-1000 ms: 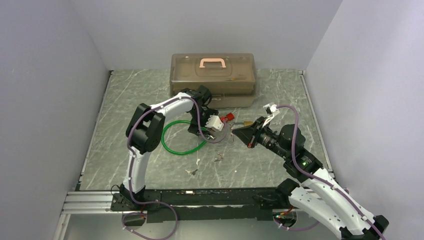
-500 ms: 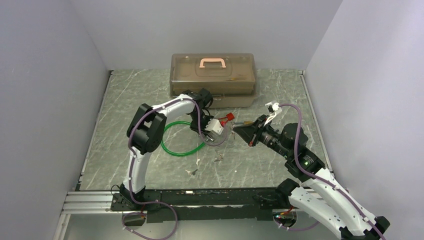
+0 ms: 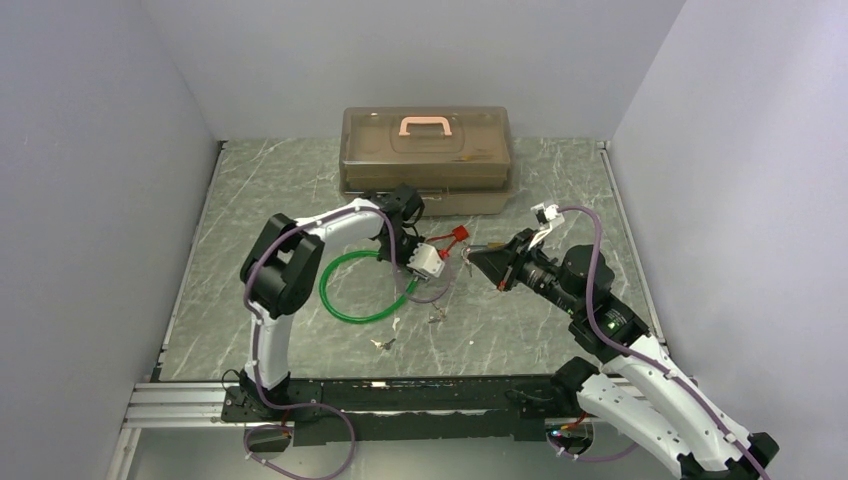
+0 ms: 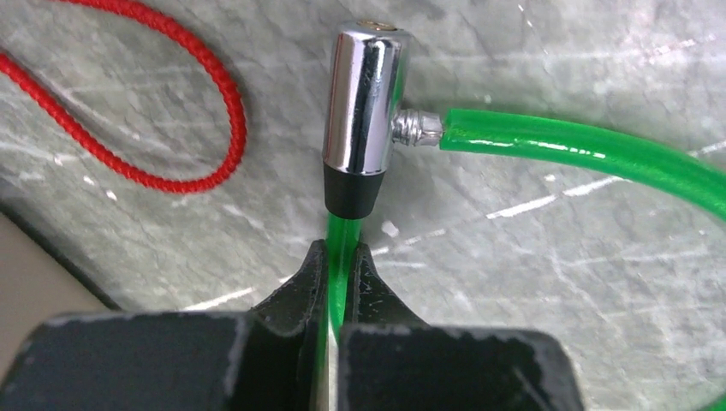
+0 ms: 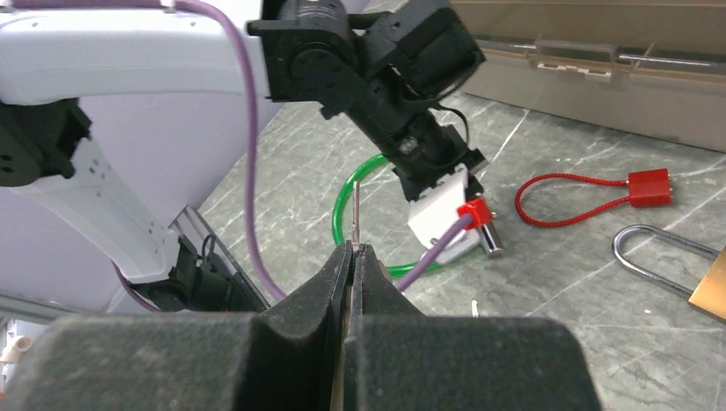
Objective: Unlock with the key
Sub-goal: Pick up the lock from the center of the board.
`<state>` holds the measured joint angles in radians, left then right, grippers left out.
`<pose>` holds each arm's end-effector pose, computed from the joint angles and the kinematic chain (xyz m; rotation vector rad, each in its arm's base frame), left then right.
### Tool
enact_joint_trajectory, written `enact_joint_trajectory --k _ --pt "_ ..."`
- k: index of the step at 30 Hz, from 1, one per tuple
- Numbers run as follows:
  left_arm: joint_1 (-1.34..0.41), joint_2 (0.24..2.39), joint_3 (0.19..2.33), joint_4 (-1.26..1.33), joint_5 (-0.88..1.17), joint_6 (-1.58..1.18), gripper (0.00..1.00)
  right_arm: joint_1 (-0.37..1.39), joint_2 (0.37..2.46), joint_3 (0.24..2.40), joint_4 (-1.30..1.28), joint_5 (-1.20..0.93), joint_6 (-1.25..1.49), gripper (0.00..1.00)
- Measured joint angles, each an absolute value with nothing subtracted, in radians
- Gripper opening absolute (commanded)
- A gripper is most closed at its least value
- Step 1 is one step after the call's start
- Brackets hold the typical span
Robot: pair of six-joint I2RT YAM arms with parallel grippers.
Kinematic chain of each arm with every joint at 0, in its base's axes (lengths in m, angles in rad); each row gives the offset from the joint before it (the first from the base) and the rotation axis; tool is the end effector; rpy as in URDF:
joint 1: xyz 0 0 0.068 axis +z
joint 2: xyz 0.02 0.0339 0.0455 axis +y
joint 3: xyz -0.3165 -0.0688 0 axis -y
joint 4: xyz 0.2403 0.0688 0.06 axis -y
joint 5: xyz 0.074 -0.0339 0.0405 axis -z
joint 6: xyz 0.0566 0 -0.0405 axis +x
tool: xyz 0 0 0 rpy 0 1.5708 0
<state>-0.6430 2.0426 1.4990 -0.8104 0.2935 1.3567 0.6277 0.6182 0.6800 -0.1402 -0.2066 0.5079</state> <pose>0.3328 -0.2698 0.1973 2.4004 1.4878 -0.2837 0.0961 0.0841 0.3615 -0.2714 1.7315 1.0199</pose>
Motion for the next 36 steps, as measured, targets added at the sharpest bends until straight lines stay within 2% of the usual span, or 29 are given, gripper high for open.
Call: enact_joint_trajectory --k 5,10,18,23,30,36 --pt "-0.613 1.881 1.363 -0.749 0.265 1.368 0.00 0.627 0.650 0.687 -0.161 -0.209 0.500 0.00" --pt "-0.569 1.661 1.353 -0.755 0.275 1.364 0.00 0.625 0.695 0.734 -0.200 -0.220 0.481 0.00" --pt "-0.570 1.280 1.361 -0.929 0.352 1.349 0.00 0.624 0.777 0.876 -0.232 -0.318 0.426 0.00" --pt "-0.571 1.019 1.248 -0.966 0.377 1.353 0.00 0.643 0.900 0.962 -0.268 -0.402 0.373 0.00" --pt "-0.571 0.787 1.141 -0.970 0.422 1.353 0.00 0.863 1.034 1.100 -0.421 -0.384 0.253 0.00" --pt "-0.571 0.749 1.137 -0.973 0.411 1.374 0.00 0.974 1.088 1.171 -0.490 -0.367 0.189 0.00"
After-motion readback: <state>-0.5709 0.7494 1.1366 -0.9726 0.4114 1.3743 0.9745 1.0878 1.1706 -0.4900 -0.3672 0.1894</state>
